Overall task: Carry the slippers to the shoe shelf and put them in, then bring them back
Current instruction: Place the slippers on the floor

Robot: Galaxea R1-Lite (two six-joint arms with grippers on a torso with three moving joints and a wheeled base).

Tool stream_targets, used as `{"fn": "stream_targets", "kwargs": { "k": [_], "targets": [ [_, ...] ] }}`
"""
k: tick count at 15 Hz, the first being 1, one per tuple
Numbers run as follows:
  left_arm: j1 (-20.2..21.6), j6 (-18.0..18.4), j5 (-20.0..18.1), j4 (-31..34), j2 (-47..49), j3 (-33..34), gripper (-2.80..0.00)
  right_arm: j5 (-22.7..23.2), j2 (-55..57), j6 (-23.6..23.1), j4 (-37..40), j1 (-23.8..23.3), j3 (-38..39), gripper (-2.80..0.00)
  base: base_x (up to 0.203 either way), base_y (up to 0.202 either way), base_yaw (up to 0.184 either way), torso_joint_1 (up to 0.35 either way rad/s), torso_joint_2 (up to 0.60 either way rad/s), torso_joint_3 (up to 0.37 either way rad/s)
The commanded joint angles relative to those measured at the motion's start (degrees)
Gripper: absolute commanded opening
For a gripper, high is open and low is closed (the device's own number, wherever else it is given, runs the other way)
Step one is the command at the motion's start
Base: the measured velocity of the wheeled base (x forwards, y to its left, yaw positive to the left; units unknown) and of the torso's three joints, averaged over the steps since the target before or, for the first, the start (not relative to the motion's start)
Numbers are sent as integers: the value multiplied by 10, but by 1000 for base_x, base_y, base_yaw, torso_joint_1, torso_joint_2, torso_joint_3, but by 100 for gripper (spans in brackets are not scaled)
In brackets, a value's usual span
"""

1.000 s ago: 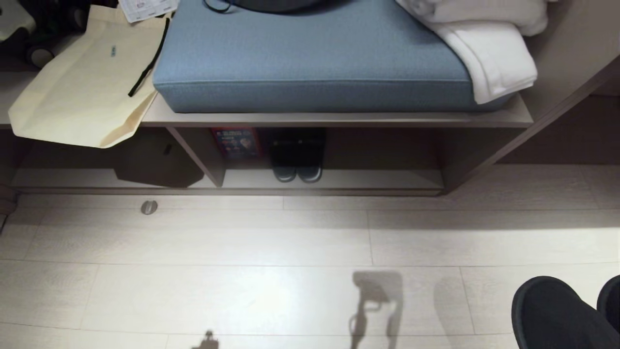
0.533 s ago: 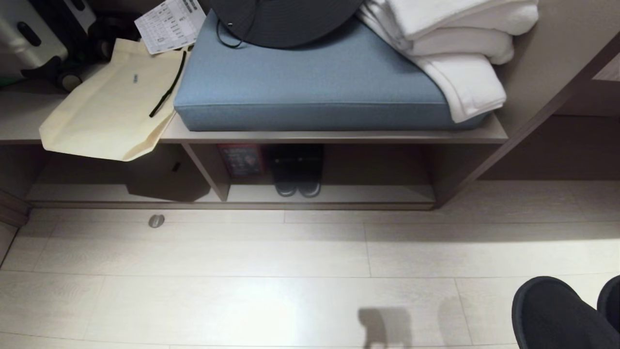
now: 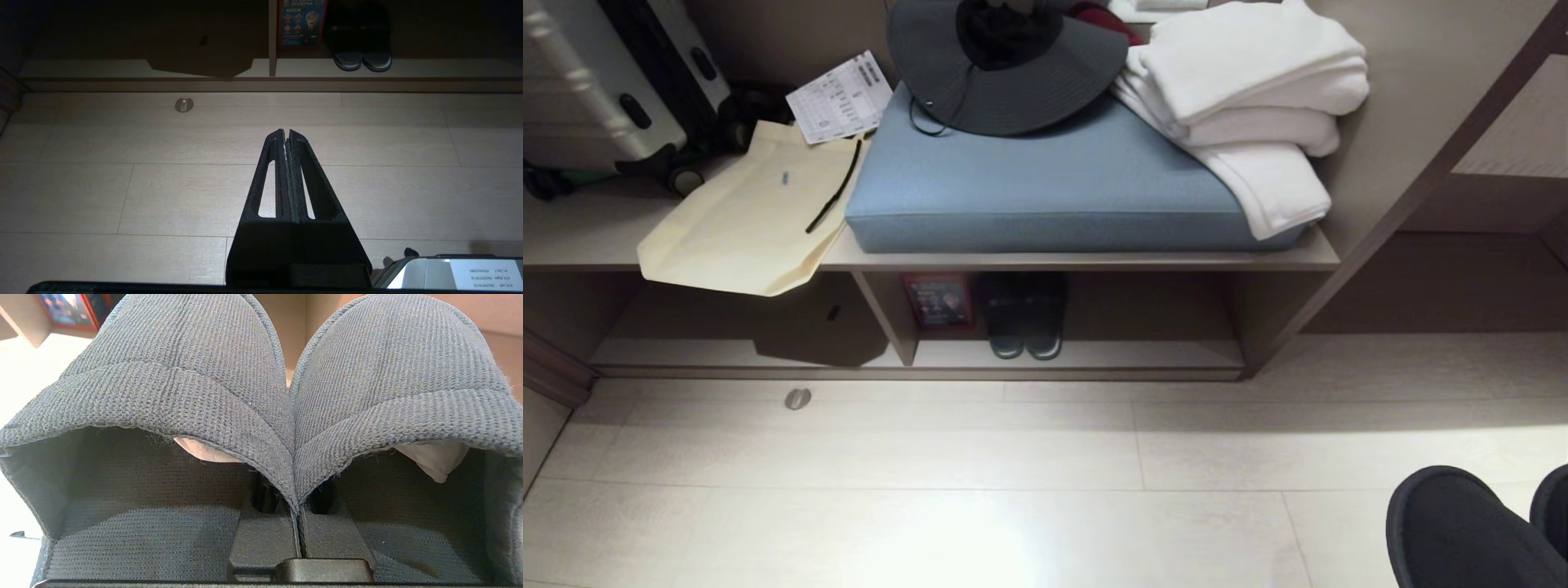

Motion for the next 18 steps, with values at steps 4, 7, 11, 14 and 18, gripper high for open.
{"fn": "stream_targets", "kwargs": {
  "k": [4,7,11,14,18],
  "targets": [
    [0,0,0,0,0,0,-280,1,1,-1,0,0,0,-280,0,0,0,0,1,205],
    [0,0,0,0,0,1,-280,1,1,-1,0,0,0,-280,0,0,0,3,1,202],
    [0,0,0,0,0,0,-280,0,1,-1,0,0,0,-280,0,0,0,3,1,204],
    [1,0,0,0,0,0,-280,1,1,-1,0,0,0,-280,0,0,0,0,1,204],
    [0,0,0,0,0,0,-280,0,1,-1,0,0,0,-280,0,0,0,3,3,202]
  ]
}}
